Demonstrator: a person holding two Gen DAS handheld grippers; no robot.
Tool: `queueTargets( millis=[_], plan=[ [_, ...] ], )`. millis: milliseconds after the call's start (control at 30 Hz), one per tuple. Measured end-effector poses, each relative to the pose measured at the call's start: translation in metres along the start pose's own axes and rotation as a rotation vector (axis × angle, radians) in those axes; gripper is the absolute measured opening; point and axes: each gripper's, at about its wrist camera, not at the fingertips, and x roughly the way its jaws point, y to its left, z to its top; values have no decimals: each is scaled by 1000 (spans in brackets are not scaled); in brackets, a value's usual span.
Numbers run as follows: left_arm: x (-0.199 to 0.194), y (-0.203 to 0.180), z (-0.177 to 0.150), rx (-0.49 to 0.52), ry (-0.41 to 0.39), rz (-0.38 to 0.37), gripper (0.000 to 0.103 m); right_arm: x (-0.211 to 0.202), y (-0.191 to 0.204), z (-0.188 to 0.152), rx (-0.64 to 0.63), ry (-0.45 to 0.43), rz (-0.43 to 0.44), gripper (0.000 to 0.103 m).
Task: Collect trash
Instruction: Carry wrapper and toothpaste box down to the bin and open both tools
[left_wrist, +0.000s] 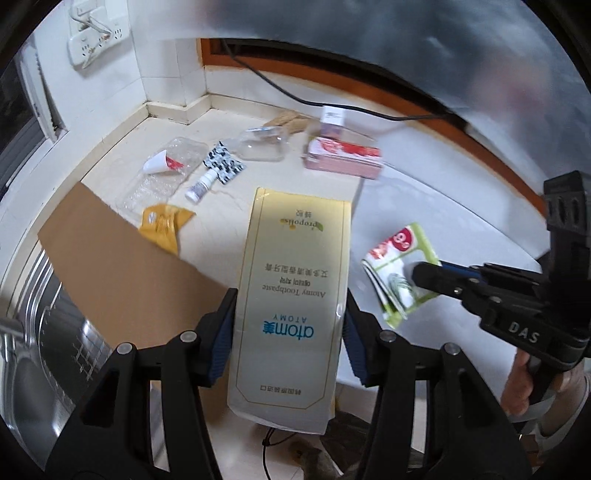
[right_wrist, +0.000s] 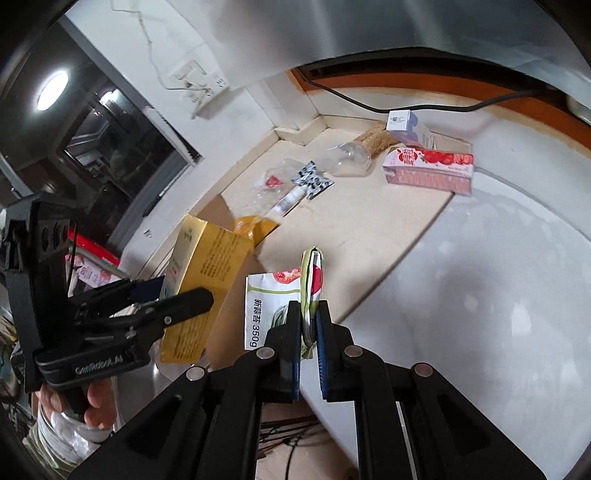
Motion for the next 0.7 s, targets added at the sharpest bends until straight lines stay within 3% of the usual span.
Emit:
queueTargets(
  millis=[233, 367, 533, 700],
  plan=[
    [-52, -23, -85, 19, -49, -6, 49, -44, 32, -93, -9, -19, -29, 8],
    [-65, -37, -144, 27, -88, 31, 49, -48, 41, -156, -15, -31, -70, 8],
    [-52, -45, -210, 20, -105, 65, 49, -36, 42, -243, -18, -8, -153, 8],
    [-10, -40, -280, -40, -41, 53, 49, -1, 27, -323, -25, 74, -228, 8]
  ],
)
